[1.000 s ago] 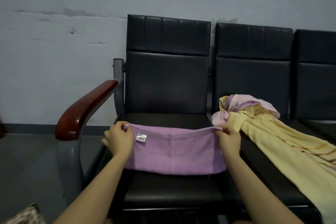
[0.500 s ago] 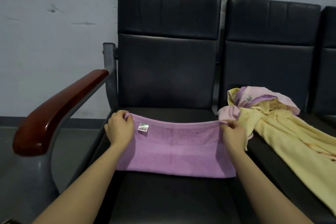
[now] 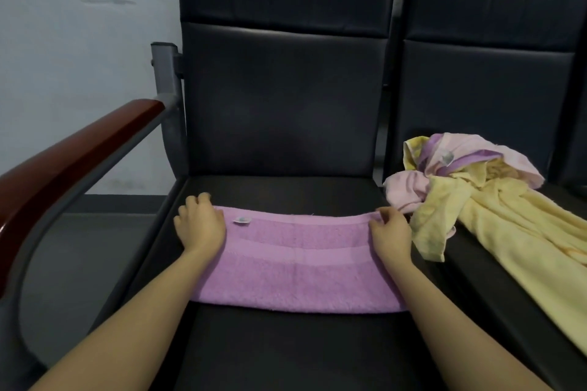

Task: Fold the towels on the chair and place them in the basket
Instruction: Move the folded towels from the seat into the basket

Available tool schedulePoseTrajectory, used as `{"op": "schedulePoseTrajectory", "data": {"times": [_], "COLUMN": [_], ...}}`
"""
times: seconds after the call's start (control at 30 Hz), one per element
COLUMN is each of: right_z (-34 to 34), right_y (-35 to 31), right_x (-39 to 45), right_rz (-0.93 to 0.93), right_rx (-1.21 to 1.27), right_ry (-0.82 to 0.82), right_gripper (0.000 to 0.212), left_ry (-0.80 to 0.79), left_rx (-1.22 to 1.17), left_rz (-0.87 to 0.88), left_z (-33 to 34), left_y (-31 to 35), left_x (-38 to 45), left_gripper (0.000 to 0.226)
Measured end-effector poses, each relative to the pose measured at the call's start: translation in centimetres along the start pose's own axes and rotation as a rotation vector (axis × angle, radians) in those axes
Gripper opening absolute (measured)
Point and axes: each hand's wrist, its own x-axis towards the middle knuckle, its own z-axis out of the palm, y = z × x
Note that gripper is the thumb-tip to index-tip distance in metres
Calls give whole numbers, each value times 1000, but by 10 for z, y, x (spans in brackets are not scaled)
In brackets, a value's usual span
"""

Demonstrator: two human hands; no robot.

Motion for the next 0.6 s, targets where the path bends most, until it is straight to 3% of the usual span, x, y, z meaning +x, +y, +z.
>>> {"op": "schedulePoseTrajectory", "data": {"times": [0.13,0.27,0.37,0.47,0.6], "right_z": [0,8,11,6,-6], "right_y": [-10,-26,-31,-27,-20], "right_x": [-13,-34,-51,-67,-91], "right_rz": [-250,-440,-511,-519,-524], "right_rx": [-308,-298,-299,-508,-591], "right_ry": [28,-127,-367,-561,-616], "right_gripper": [37,35,45,51,50], "left_ry": [47,-169,-392,-565,-617], "left_rx": [-14,46,173,253,287], "left_rz": [271,514,526,476,483], "left_z": [-7,-12,-12,-19,-38], "left_y": [7,19,19,10,-1], "left_x": [-13,-38,-56,-69,-91], "left_gripper": [38,39,49,55,58]}}
